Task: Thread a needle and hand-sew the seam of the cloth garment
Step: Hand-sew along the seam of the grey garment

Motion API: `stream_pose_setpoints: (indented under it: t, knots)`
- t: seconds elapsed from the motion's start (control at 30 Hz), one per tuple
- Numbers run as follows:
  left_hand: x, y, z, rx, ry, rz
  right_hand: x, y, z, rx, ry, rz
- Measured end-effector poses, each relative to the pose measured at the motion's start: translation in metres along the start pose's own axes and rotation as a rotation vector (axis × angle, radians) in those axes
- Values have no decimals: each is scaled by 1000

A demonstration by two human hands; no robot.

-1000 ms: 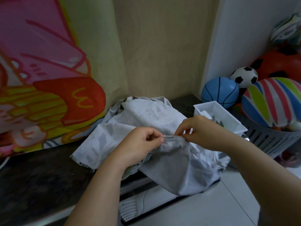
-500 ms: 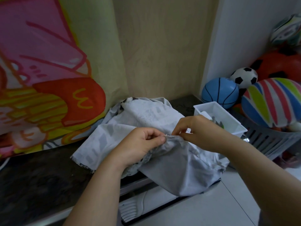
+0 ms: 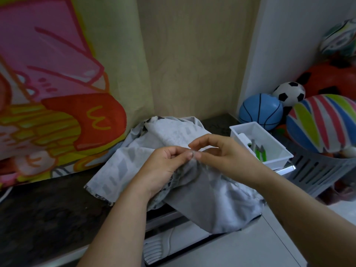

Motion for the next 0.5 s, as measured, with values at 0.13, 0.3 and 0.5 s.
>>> stream_pose_setpoints:
  t: [0.13, 0.3, 0.5]
  knots:
    - [0, -1, 1, -11, 10, -2, 1, 1, 3, 7, -77, 56]
    - [0, -1, -5, -95, 32, 22, -2, 1, -4, -31, -9, 254]
    - [-2, -1, -7, -146, 106, 99, -31, -3, -27, -38, 1092, 517]
Point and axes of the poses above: each hand's wrist, its own y-axis towards the middle knuckle, its own x-axis out of the palm, z = x × y, the point moved 2 cm from there along y, towards the middle knuckle, and after that the axes turned 6 degrees about x, right-handed, at the moved point
